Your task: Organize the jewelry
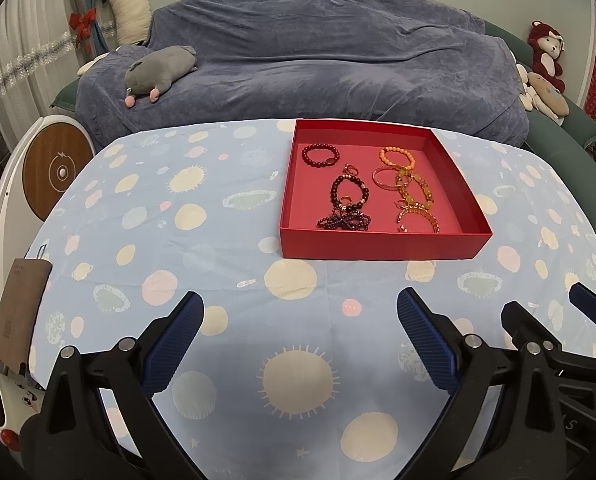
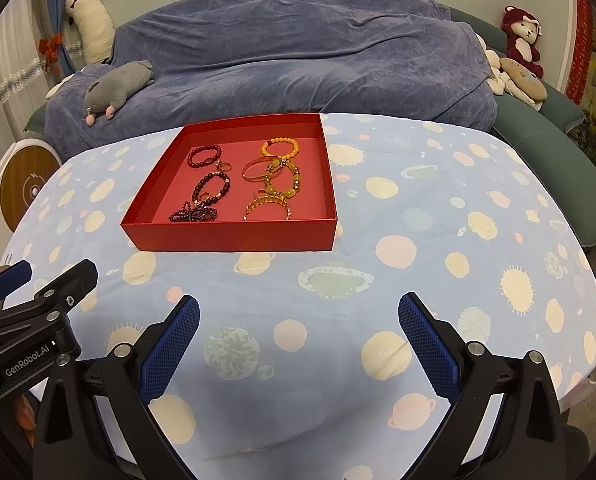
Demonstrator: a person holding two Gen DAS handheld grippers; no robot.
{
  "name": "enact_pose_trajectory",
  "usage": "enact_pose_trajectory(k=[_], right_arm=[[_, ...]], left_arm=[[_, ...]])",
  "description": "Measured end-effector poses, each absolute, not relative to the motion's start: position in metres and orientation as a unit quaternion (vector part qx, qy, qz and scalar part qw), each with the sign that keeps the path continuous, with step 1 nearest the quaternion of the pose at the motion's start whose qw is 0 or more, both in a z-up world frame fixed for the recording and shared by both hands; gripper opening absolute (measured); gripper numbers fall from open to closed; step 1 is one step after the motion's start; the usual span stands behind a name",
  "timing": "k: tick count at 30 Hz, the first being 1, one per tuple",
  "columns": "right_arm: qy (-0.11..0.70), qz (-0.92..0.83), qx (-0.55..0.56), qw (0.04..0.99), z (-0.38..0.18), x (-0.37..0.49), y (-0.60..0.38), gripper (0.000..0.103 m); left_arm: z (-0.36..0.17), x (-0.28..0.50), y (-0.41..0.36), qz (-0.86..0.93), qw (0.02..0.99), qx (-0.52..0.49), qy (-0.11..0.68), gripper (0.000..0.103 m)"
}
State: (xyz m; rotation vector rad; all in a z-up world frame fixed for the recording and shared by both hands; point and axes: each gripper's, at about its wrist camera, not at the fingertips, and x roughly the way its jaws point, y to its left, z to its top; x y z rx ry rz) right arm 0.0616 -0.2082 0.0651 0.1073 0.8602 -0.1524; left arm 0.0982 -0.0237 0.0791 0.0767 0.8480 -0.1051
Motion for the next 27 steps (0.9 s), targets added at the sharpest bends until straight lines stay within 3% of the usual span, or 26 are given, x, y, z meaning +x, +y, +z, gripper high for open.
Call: enact_pose_trajectory(k=[27], right_arm=[[0.420, -0.074, 0.047, 0.903, 0.0647, 0.0700, -0.2063, 0.096]], left_arm=[[0.0783, 0.1052, -0.0234, -0.052, 0.907, 0.037, 0.416, 0.091]])
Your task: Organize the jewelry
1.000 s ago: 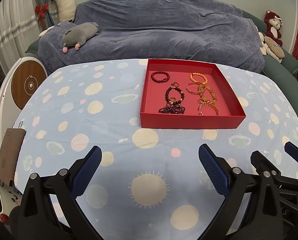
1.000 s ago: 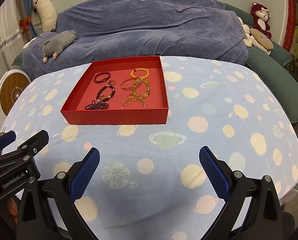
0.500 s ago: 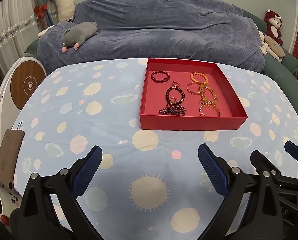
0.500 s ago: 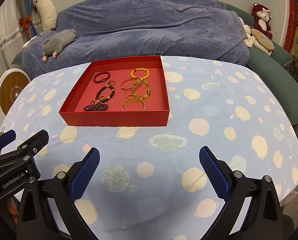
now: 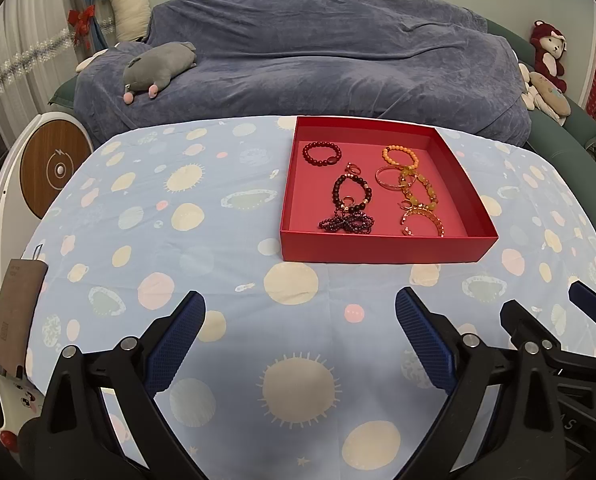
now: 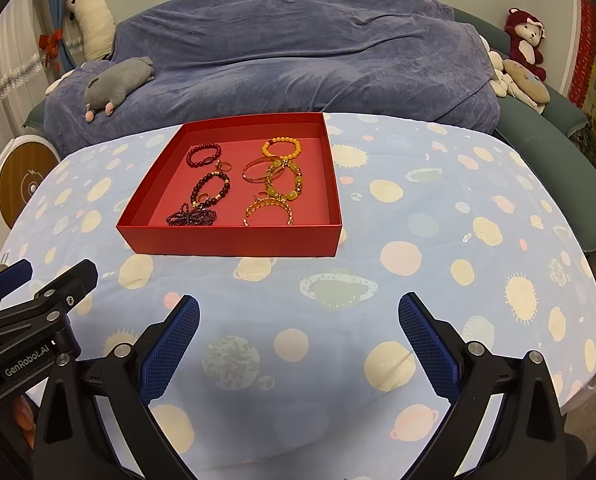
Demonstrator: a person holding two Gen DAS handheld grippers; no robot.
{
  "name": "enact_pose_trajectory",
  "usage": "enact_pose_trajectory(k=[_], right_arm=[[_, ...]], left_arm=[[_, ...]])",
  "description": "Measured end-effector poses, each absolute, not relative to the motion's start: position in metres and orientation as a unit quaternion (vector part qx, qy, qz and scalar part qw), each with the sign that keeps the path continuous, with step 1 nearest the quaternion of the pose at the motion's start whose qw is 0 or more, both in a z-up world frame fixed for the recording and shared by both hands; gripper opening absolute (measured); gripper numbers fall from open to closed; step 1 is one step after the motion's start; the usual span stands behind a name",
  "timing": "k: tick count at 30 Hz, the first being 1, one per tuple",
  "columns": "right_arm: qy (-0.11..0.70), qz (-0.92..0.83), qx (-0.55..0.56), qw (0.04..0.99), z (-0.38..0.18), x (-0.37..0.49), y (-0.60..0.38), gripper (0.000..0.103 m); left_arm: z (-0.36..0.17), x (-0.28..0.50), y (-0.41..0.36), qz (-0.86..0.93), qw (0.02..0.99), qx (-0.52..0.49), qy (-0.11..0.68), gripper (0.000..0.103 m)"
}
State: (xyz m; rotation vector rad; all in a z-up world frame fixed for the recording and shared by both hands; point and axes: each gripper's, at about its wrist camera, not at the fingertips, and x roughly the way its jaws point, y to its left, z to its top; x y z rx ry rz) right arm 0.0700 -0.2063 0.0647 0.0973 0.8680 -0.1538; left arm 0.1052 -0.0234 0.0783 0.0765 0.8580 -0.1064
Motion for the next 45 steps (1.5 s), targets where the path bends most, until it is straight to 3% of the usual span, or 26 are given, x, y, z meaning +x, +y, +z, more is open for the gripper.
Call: enact_pose_trajectory(k=[45], right_arm=[[0.424, -0.071, 0.040, 0.902, 0.059, 0.079, -0.204, 0.096]], left_arm=[[0.066, 0.107, -0.023, -0.039, 0.905, 0.036, 0.423, 0.091]])
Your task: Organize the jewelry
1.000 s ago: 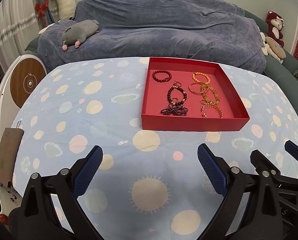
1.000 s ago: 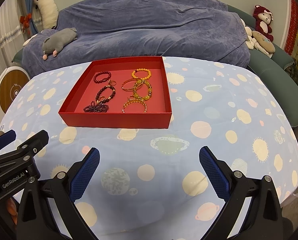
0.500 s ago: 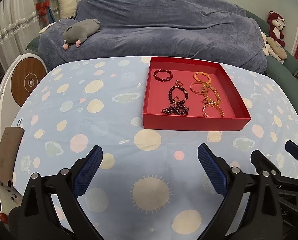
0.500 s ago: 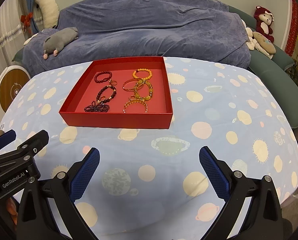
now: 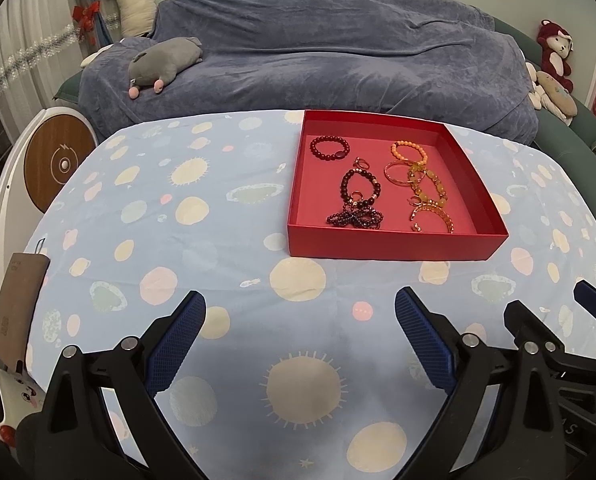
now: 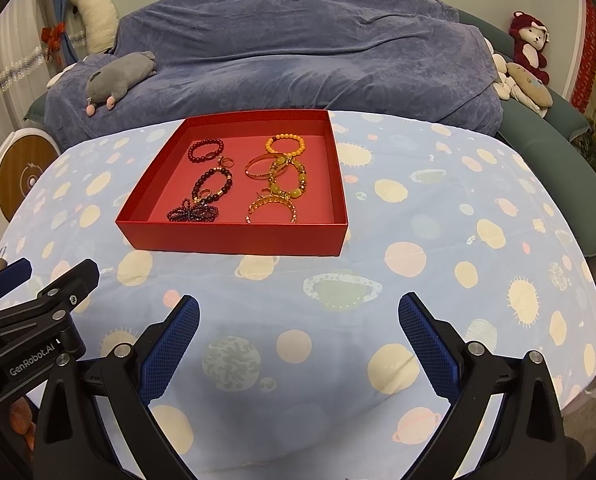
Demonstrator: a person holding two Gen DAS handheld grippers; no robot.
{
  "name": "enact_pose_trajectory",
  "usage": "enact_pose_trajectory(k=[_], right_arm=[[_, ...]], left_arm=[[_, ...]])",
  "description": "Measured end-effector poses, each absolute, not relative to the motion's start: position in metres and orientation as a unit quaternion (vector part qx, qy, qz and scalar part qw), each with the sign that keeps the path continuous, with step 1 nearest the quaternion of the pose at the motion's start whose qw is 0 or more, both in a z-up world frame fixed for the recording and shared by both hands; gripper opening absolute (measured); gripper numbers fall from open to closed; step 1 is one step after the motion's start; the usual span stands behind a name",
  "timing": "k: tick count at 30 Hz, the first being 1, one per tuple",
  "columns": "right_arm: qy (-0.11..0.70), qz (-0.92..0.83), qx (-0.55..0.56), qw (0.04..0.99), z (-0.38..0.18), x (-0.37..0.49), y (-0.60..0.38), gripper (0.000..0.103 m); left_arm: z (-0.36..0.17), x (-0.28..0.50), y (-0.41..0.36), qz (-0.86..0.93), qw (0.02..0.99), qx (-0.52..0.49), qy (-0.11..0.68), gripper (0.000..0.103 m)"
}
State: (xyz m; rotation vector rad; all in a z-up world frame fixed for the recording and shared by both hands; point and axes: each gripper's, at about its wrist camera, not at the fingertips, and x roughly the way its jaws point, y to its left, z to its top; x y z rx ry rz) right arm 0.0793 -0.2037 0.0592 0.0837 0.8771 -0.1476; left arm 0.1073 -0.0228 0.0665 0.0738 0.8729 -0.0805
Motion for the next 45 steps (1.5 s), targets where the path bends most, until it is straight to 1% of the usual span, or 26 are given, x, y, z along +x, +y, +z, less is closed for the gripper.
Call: enact_pose_trajectory(k=[38, 45], right_arm=[[0.420, -0.072, 0.038, 0.904, 0.060, 0.084, -0.203, 0.096], [0.425, -0.073, 0.040, 0.901, 0.064, 0.095, -0.205, 0.096]], left_arm=[[0.073, 0.118, -0.024, -0.042, 0.904, 0.035, 0.423, 0.090], [0.071, 0.131, -0.029, -0.042, 0.903, 0.039, 0.427, 0.089]])
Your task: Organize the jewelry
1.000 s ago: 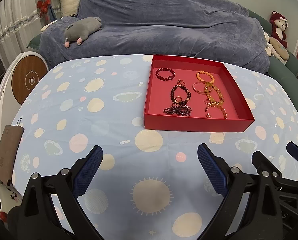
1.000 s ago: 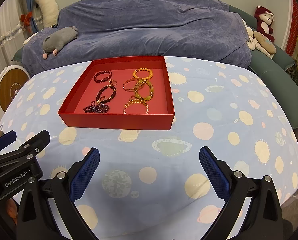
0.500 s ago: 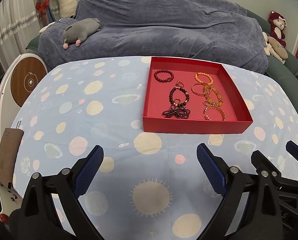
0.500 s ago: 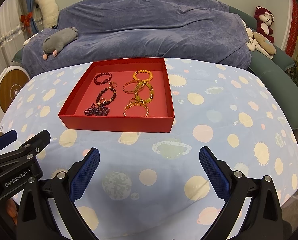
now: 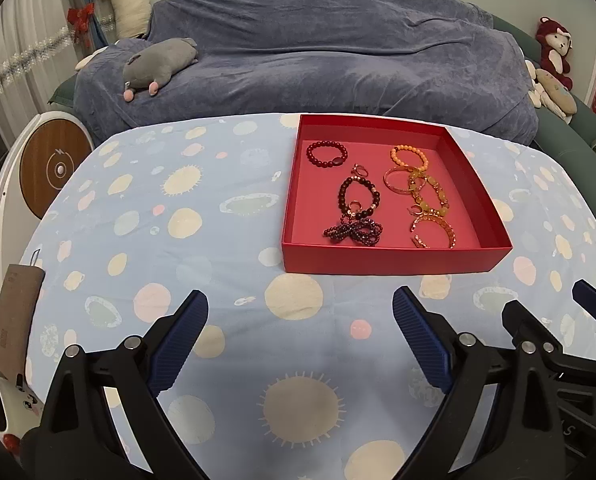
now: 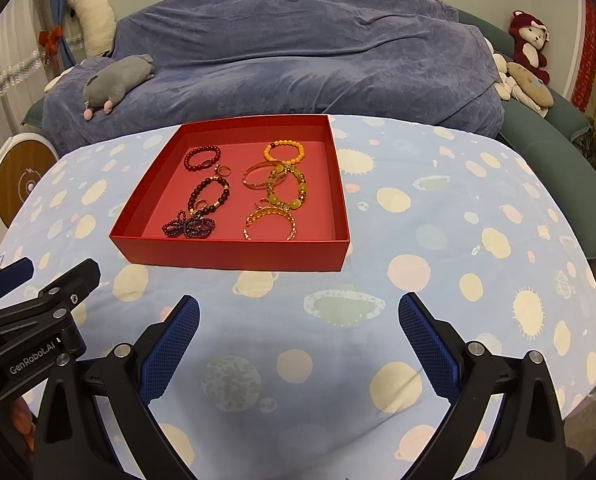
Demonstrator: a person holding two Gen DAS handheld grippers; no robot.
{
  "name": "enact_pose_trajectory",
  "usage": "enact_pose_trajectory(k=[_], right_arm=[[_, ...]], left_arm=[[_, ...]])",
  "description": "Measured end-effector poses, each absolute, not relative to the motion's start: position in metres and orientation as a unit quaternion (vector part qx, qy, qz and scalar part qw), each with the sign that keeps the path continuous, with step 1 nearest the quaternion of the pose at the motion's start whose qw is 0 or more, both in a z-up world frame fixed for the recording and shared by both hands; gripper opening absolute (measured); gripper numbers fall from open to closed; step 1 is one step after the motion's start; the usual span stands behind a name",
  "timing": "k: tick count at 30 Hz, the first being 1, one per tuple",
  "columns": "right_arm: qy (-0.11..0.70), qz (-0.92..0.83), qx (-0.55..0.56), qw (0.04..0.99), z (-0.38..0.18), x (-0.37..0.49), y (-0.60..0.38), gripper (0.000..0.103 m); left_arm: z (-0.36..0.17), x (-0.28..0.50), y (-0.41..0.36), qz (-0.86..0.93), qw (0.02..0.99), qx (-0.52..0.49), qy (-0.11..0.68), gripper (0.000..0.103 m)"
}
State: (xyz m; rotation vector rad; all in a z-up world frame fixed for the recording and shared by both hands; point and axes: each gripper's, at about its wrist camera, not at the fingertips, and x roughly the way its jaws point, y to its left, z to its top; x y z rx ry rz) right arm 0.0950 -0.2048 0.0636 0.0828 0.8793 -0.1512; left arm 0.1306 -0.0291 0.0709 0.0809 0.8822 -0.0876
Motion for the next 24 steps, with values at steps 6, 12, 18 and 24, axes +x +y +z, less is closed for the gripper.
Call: enact_pose_trajectory(k=[6, 12, 18, 24], right_arm=[[0.430, -0.073, 0.040, 0.899, 0.056, 0.106, -0.208, 0.096], [0.432, -0.073, 0.044, 0.898, 0.051, 0.114, -0.209, 0.096], [0.432, -0.072, 0.046, 0.898, 0.049, 0.119, -0.210, 0.096], [0.433, -0.072, 0.047, 0.897, 0.046, 0.128, -0.211, 0.096]], left_arm=[[0.063, 0.139, -0.030, -0.040, 0.899, 0.034, 0.436, 0.089], [0.058, 0.145, -0.031, -0.038, 0.897, 0.035, 0.438, 0.089], [0.057, 0.152, -0.033, -0.037, 0.898, 0.037, 0.438, 0.091], [0.055, 0.161, -0.035, -0.028, 0.900, 0.038, 0.433, 0.092]])
